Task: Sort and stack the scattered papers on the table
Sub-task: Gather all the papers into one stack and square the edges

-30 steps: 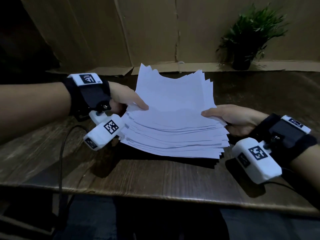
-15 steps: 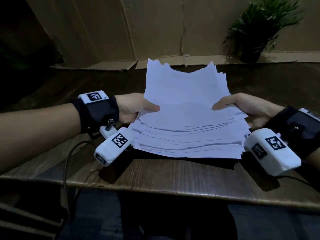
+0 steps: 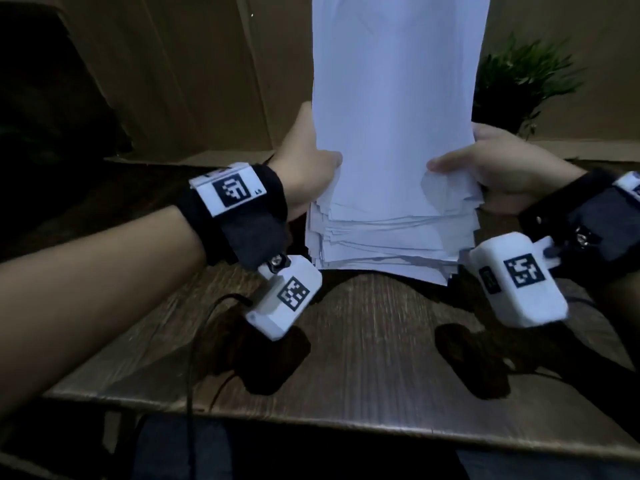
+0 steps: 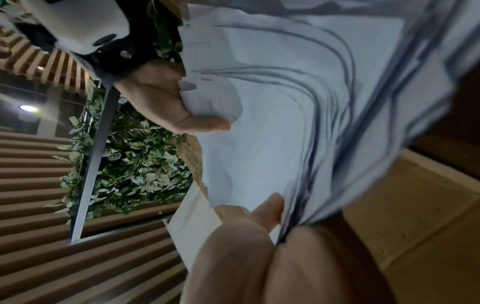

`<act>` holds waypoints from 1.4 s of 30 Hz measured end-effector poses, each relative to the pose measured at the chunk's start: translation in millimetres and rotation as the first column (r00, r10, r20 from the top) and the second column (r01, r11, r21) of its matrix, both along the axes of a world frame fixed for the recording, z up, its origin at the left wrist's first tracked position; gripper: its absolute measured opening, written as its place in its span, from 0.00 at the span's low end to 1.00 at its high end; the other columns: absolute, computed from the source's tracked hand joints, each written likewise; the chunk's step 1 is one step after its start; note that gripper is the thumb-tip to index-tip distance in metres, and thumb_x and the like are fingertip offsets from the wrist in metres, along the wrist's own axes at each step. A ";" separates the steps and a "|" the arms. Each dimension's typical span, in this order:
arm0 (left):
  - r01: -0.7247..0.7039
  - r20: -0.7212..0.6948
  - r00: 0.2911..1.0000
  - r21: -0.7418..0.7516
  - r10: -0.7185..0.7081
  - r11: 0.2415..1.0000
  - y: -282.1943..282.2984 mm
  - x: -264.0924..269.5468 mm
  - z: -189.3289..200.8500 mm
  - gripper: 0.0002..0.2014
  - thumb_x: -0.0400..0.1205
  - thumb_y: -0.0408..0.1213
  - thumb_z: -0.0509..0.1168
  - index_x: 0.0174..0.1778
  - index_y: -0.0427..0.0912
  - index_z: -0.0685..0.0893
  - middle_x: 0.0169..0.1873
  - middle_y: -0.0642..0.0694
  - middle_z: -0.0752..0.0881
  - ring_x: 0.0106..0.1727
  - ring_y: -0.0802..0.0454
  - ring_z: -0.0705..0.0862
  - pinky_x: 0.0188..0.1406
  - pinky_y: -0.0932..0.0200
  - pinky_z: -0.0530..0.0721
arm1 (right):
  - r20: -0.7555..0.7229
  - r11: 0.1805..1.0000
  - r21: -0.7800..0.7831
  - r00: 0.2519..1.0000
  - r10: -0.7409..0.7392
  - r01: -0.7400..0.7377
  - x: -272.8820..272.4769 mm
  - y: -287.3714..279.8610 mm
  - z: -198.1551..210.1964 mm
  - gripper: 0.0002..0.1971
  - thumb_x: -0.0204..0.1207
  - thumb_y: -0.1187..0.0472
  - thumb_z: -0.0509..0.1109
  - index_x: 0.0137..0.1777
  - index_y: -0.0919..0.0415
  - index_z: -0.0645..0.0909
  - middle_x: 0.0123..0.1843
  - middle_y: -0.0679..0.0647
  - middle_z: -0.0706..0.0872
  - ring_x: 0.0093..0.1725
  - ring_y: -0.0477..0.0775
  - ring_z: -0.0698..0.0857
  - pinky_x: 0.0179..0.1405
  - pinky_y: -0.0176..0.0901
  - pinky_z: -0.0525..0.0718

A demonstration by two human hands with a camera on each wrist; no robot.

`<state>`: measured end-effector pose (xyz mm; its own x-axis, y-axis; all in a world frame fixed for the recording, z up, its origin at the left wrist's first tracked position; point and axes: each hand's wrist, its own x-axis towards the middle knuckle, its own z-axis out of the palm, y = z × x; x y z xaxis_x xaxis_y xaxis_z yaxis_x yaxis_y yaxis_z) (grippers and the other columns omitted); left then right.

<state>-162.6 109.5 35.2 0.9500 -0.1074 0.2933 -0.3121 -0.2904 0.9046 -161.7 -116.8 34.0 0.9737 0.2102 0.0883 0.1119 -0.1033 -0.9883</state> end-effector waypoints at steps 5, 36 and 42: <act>-0.111 0.203 0.969 -0.133 0.137 0.985 -5.2 18.2 -5.4 0.20 0.84 0.22 0.59 0.64 0.52 0.68 0.64 0.53 0.80 0.68 0.56 0.80 0.76 0.51 0.75 | 0.240 0.987 0.123 0.962 -0.132 0.104 18.3 11.5 2.0 0.27 0.77 0.83 0.59 0.73 0.64 0.74 0.62 0.60 0.87 0.59 0.56 0.89 0.60 0.51 0.88; -0.195 0.047 0.975 -0.272 0.216 0.942 -10.6 45.5 -46.3 0.04 0.87 0.35 0.60 0.57 0.45 0.74 0.60 0.46 0.83 0.62 0.50 0.83 0.62 0.52 0.81 | 0.387 0.979 0.068 0.899 -0.205 0.193 46.0 16.4 -33.3 0.24 0.79 0.79 0.62 0.74 0.64 0.71 0.59 0.50 0.86 0.55 0.40 0.88 0.50 0.32 0.84; -0.195 0.069 0.971 -0.314 0.227 0.929 -8.5 42.5 -43.7 0.14 0.84 0.32 0.66 0.64 0.42 0.73 0.61 0.47 0.84 0.61 0.53 0.84 0.59 0.59 0.83 | 0.367 0.976 0.107 0.905 -0.216 0.190 44.7 15.9 -32.1 0.27 0.72 0.71 0.72 0.73 0.67 0.74 0.64 0.62 0.87 0.62 0.56 0.88 0.63 0.49 0.87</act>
<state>-120.2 101.0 -8.4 0.9042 0.2016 0.3766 -0.3686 -0.0773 0.9264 -117.0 -100.9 1.9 0.8874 -0.0079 0.4609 0.4580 -0.0987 -0.8835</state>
